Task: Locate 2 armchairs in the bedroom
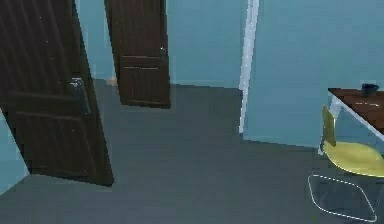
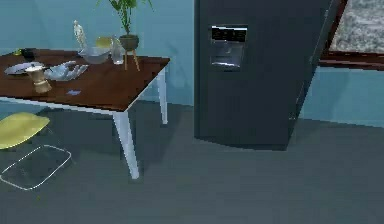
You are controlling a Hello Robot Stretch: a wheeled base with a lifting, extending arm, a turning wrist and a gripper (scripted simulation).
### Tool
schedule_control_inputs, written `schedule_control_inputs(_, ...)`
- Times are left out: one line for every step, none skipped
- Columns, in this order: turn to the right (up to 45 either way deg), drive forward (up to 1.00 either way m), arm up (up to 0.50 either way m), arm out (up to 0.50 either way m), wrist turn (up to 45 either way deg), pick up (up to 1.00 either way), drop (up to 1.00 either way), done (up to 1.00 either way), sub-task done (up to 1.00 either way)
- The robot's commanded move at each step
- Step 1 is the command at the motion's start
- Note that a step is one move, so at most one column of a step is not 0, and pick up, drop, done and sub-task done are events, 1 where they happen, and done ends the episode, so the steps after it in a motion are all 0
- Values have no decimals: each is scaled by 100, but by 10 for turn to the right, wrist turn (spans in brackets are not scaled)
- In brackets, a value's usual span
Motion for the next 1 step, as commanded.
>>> schedule_control_inputs(0,20,0,0,0,0,0,0,0)
